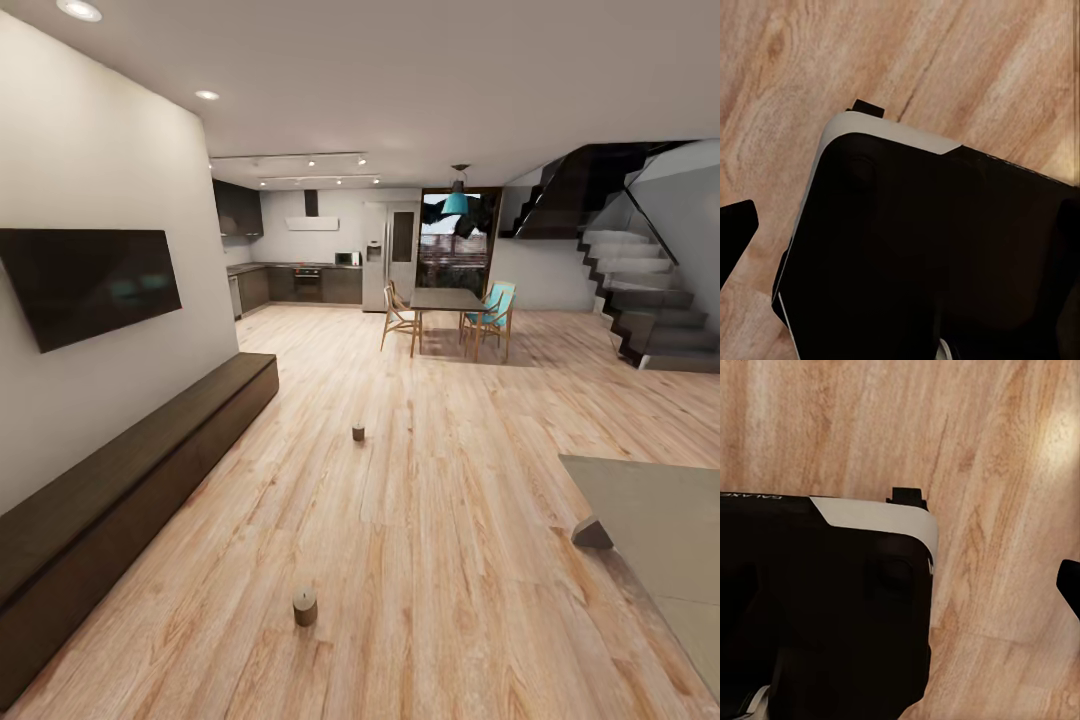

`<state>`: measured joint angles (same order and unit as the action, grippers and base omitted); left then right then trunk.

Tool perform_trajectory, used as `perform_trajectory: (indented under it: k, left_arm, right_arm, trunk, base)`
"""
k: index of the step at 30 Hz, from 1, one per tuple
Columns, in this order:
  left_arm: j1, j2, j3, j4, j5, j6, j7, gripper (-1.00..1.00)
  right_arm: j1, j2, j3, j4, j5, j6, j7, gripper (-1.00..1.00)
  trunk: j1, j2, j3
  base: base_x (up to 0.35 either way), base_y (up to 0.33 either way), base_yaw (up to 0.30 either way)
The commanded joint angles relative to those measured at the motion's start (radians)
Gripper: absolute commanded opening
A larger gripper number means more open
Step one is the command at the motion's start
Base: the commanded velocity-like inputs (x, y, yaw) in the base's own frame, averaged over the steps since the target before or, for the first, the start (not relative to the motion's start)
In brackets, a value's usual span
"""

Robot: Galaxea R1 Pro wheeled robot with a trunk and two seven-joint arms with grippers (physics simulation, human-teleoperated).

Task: Place each of the two pumpkins and all three candles from the living room inside a cabinet in the living room (use any cabinet), then make sure every cabinet is closed, and position the cauldron so it is next to a table in the living room.

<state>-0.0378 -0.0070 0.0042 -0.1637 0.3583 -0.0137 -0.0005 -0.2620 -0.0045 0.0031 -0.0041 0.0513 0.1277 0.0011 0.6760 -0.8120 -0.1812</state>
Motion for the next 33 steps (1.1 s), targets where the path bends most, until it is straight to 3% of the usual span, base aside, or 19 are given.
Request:
perform_trajectory:
  k: [1, 13, 33]
  left_arm:
    - [-0.001, -0.001, 0.0, 0.0, 0.004, -0.001, 0.0, 1.0]
    - [-0.001, -0.004, -0.002, 0.003, 0.0, 0.001, 0.005, 1.0]
    - [-0.001, -0.004, -0.004, 0.006, -0.002, 0.002, 0.006, 1.0]
  right_arm:
    - [-0.001, 0.0, 0.0, 0.0, 0.005, 0.004, 0.0, 1.0]
    - [-0.001, 0.0, 0.0, 0.0, 0.005, 0.004, 0.0, 1.0]
    - [-0.001, 0.0, 0.0, 0.0, 0.005, 0.004, 0.0, 1.0]
  trunk:
    - [0.0, -0.001, -0.001]
    - [0.0, -0.001, -0.001]
    - [0.0, -0.001, -0.001]
  base:
    - [0.0, 0.0, 0.0]
    - [0.147, 0.126, -0.02]
    - [0.265, 0.227, -0.261]
